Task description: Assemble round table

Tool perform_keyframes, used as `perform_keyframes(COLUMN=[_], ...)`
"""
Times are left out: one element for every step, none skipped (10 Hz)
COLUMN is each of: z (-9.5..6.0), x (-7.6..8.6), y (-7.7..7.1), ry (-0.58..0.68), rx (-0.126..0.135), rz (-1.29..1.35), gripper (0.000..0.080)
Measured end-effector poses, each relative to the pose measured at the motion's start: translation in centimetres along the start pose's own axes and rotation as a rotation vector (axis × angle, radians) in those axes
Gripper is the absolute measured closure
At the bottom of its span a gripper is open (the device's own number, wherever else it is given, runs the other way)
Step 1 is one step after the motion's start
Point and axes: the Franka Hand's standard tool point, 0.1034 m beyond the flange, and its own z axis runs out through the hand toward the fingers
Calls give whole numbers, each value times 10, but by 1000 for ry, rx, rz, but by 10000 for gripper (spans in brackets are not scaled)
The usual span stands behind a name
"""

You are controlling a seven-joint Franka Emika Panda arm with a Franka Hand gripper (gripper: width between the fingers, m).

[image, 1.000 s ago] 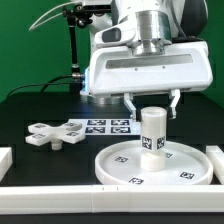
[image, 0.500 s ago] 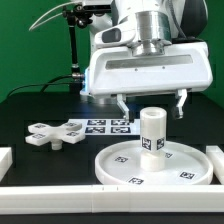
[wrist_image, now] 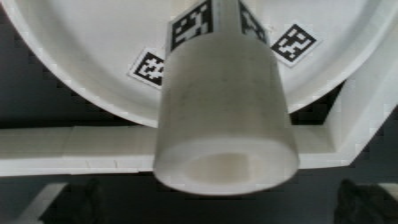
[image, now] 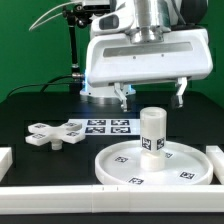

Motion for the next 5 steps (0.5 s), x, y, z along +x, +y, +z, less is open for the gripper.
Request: perform_keyframes(z=[1, 2, 5, 12, 14], x=[1, -2, -3, -13, -15], y=[0, -1, 1, 7, 9], ry=[5, -22, -25, -80, -169], rx=[-1, 5, 3, 7, 23], rz=[1, 1, -4, -4, 6], gripper=[151, 151, 151, 151, 151])
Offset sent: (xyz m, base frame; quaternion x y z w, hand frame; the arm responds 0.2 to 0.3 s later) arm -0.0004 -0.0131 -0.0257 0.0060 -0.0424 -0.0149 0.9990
